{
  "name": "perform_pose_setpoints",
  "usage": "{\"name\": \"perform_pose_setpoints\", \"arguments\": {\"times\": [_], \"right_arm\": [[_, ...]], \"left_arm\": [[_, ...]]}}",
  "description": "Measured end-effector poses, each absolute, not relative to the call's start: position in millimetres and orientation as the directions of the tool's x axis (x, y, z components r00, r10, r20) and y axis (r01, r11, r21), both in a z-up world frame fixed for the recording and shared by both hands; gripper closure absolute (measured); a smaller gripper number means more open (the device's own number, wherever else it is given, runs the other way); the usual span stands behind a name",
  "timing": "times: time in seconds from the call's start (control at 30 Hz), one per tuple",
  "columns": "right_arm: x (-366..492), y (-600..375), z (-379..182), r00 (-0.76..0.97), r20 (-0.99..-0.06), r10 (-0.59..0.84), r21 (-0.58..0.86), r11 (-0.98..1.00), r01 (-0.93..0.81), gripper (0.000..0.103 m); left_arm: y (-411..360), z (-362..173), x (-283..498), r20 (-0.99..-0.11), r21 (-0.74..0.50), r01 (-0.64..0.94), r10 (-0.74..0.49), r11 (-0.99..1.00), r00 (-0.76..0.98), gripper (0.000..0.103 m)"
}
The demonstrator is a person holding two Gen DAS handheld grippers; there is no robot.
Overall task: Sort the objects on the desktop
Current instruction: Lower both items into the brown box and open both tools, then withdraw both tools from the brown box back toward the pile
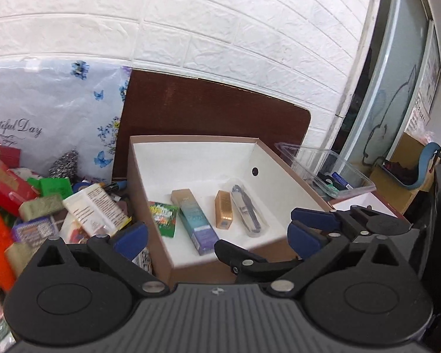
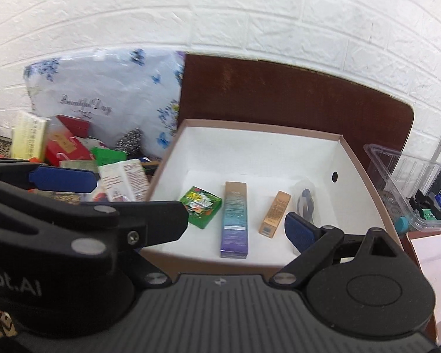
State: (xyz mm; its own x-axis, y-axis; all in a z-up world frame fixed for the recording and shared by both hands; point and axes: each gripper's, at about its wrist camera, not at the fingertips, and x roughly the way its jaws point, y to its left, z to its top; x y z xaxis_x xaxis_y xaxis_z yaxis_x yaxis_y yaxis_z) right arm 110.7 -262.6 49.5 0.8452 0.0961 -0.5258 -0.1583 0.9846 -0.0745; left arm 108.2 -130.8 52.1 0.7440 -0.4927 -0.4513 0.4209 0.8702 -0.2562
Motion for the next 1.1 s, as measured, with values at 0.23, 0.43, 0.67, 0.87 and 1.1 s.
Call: {"name": "perform_pose_setpoints", "arguments": {"times": [0.23, 0.43, 0.67, 0.87, 1.1], "right_arm": [[47.4, -235.0, 21.6, 0.843, -0.513, 0.162, -0.053, 0.974, -0.219, 0.009], [12.1, -198.4, -14.9, 0.802, -0.556, 0.219, -0.04, 0.957, -0.289, 0.009], [-11.0, -151.1, -58.3, 0.715, -0.639, 0.283, -0.01, 0.927, -0.376, 0.009], [-19.7, -123.8, -72.7, 0.672, -0.659, 0.338, -0.005, 0.891, -0.453, 0.009], [-9.4, -96.3, -74.4, 0.677, -0.643, 0.359, -0.043, 0.865, -0.5, 0.009]], "left_arm": [[-101.1, 20.2, 48.5, -0.469, -0.242, 0.414, -0.479, 0.878, 0.742, 0.0], [-65.6, -14.7, 13.6, -0.528, -0.261, 0.366, -0.449, 0.893, 0.721, 0.0], [-26.9, -52.9, -9.0, -0.605, -0.279, 0.28, -0.395, 0.918, 0.692, 0.0], [3.5, -59.0, -23.1, -0.596, -0.219, 0.235, -0.321, 0.947, 0.736, 0.0], [55.9, -57.5, -29.9, -0.547, -0.272, 0.1, -0.239, 0.957, 0.803, 0.001]]}}
